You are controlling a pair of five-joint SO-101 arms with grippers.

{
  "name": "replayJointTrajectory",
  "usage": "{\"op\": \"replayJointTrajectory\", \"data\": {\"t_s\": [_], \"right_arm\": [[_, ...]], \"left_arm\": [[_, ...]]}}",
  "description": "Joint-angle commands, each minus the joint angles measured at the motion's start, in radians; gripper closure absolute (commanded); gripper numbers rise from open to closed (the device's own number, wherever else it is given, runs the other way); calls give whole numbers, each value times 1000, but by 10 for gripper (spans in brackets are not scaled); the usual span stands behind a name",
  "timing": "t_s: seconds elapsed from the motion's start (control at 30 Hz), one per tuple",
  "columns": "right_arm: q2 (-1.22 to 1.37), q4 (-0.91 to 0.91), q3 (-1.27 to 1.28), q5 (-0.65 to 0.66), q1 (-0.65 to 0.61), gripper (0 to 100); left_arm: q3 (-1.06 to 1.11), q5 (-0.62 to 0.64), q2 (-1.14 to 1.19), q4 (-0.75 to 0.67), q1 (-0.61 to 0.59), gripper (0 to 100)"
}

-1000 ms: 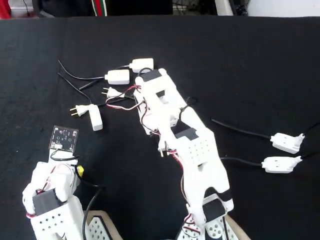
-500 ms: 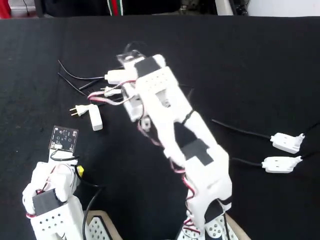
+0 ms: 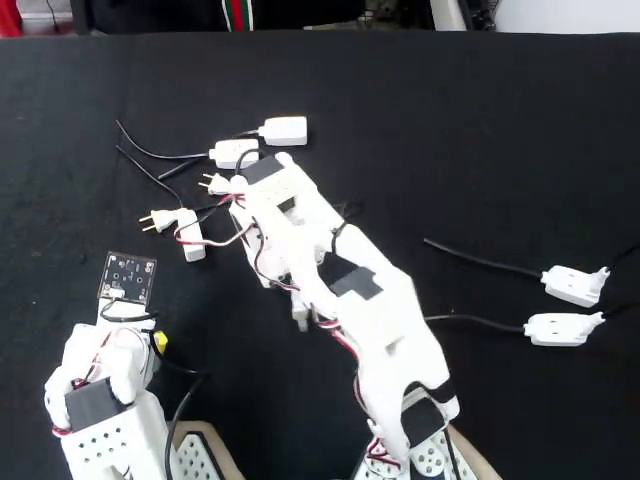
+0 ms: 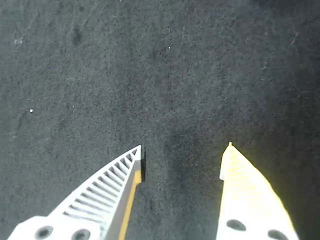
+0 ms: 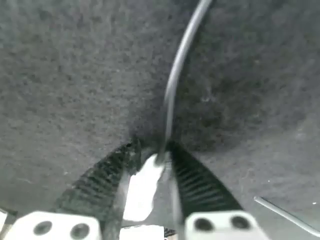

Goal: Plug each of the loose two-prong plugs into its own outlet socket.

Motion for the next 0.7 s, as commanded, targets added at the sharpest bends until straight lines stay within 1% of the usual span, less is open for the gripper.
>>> {"op": "replayJointTrajectory", "data": {"t_s": [0.0,0.17,0.37,0.67], "right_arm": [[2,38,-88,-12,11,864],[2,40,-93,-12,9,861],[-8,41,-12,-14,9,861],[-229,40,160,-49,51,861]], "left_arm": [[-15,-9,5,8,-4,748],[-15,-9,5,8,-4,748],[-13,-9,5,6,-2,748],[-13,-9,5,6,-2,748]]}}
